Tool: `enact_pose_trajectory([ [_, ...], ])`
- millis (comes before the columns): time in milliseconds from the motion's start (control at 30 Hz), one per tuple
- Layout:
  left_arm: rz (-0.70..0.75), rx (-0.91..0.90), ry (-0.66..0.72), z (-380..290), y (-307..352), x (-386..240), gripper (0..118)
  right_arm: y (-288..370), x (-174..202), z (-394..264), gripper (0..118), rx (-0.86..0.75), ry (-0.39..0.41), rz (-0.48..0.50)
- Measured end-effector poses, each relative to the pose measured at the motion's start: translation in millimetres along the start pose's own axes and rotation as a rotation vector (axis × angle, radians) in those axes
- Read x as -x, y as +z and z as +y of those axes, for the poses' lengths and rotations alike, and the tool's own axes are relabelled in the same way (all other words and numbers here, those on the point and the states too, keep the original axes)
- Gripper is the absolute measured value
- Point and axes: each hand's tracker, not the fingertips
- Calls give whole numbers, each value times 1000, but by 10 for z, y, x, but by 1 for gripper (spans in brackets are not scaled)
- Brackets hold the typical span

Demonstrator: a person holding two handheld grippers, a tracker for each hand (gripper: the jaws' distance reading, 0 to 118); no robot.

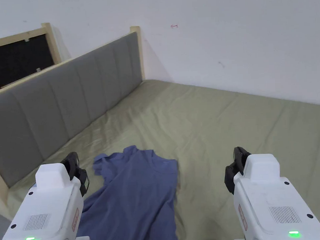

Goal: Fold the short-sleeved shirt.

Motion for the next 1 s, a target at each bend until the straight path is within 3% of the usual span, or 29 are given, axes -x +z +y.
enact_pose_trajectory([
  [200,56,27,18,-73,75,368,0,-97,326,-3,0,-2,0,71],
  [367,43,66,9,-119,19,409,0,-111,371,-5,0,2,-3,90],
  [533,-28,151,23,-155,-193,240,0,-111,261,-6,0,4,15,72],
  [833,-235,563,66,-529,-1082,-370,0,-118,-159,-48,0,23,29,-13],
  [867,-254,641,69,-597,-1204,-451,8,-120,-207,-62,0,26,30,-23],
  [900,-262,698,73,-682,-1292,-520,24,-122,-250,-75,0,31,31,-33],
  [1000,-246,799,120,-942,-1564,-717,105,-133,-386,-125,0,49,34,-65],
])
